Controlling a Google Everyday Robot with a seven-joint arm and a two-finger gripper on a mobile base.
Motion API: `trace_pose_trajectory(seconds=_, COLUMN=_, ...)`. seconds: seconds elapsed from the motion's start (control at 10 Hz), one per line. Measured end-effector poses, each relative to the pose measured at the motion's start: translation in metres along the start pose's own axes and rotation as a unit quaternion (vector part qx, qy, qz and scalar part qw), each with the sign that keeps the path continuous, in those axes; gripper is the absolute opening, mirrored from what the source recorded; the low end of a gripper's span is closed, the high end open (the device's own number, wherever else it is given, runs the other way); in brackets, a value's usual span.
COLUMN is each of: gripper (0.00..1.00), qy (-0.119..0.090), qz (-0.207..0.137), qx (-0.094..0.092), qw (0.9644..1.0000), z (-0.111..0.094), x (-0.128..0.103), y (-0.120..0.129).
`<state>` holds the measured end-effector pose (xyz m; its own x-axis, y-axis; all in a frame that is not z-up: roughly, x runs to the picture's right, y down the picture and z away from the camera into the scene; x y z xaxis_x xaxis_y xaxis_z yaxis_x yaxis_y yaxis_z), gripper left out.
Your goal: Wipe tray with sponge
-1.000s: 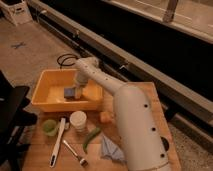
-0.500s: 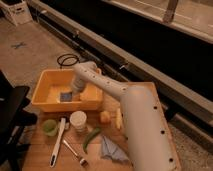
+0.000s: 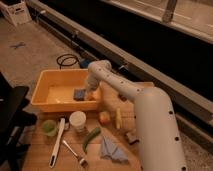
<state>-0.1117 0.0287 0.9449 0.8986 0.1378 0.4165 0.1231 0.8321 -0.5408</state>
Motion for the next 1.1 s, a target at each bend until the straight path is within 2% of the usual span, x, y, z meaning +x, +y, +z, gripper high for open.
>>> trace_pose_trajectory(seconds=0.3, gripper=0.0, qy=-0.018, qz=-0.011, qx=0.007, qw=0.9997, z=-0.002, x=-0.001, y=-0.014)
trace_pose_trajectory(seconds=0.6, gripper=0.0, qy=-0.04, qz=-0.043, qx=0.011, qw=0.9982, z=0.012, x=-0.048, y=-0.021)
trace_pose_trajectory(seconds=0.8, gripper=0.0, qy=-0.063, qz=-0.068, qx=0.002, qw=0.9957, z=0.026, x=-0.09, y=-0.009)
trace_pose_trajectory(seconds=1.1, gripper=0.0, qy=-0.067, qz=-0.073, qx=-0.015, qw=0.995, z=0.036, x=-0.104, y=0.016)
